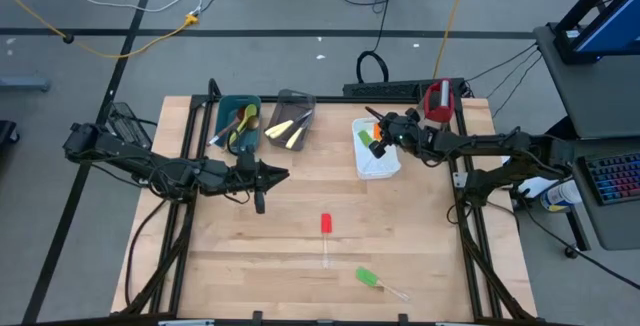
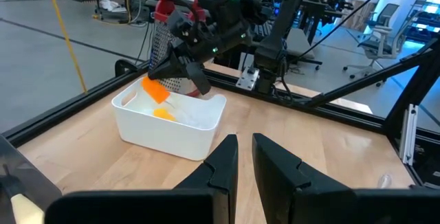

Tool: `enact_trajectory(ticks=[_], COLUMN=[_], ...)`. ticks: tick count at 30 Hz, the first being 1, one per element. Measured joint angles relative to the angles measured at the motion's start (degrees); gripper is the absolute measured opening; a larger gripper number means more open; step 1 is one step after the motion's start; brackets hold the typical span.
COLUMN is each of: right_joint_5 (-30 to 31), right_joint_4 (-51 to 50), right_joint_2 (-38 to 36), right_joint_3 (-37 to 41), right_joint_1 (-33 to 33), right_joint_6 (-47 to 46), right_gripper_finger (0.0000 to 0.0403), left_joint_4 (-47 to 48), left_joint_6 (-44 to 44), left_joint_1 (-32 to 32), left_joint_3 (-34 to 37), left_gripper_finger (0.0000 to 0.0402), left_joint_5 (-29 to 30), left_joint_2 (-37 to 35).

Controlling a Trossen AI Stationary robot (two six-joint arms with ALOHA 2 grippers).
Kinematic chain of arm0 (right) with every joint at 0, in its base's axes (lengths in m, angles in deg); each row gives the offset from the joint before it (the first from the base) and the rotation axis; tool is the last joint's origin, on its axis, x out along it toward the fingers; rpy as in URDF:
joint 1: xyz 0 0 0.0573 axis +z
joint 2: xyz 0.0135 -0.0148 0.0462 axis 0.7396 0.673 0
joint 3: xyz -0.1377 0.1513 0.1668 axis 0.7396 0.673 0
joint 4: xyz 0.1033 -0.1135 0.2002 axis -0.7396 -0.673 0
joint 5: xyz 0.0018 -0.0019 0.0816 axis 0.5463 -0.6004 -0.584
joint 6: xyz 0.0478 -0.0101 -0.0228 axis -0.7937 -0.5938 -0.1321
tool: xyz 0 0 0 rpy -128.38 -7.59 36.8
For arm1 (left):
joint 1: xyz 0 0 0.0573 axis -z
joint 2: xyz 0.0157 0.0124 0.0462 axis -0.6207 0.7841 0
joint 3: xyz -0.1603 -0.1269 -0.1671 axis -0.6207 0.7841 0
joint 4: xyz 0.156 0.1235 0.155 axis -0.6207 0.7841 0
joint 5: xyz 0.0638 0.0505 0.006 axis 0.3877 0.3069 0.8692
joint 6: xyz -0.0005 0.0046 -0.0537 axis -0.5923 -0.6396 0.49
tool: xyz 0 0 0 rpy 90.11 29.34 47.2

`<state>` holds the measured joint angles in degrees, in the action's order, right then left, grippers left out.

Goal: Pick & Place Kitchen Items
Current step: Put the orange spatula into the white bin

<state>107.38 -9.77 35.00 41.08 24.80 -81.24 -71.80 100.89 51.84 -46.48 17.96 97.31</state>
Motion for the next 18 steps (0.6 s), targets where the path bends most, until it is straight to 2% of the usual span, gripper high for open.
enact_trajectory(ticks=[6, 13, 18], right_joint_5=[-7.54, -7.27, -7.26], right_joint_4=[-1.36, -8.51, -9.45], right_joint_2=[-0.04, -0.02, -0.02], right_joint_3=[0.00, 0.02, 0.02], right_joint_1=[0.00, -0.15, -0.15], right_joint_6=[-1.97, -4.30, -4.33], right_gripper_finger=[0.0000, 0.0000, 0.0010], left_joint_4=[0.00, 0.00, 0.00], left_joint_6=[0.02, 0.02, 0.02], left_joint_1=[-0.02, -0.02, -0.02], left_joint_3=[0.00, 0.00, 0.00], left_gripper_finger=[0.0044, 0.0044, 0.0044], left_joint_5=[0.36, 0.38, 0.40], left_joint_2=[0.00, 0.00, 0.00])
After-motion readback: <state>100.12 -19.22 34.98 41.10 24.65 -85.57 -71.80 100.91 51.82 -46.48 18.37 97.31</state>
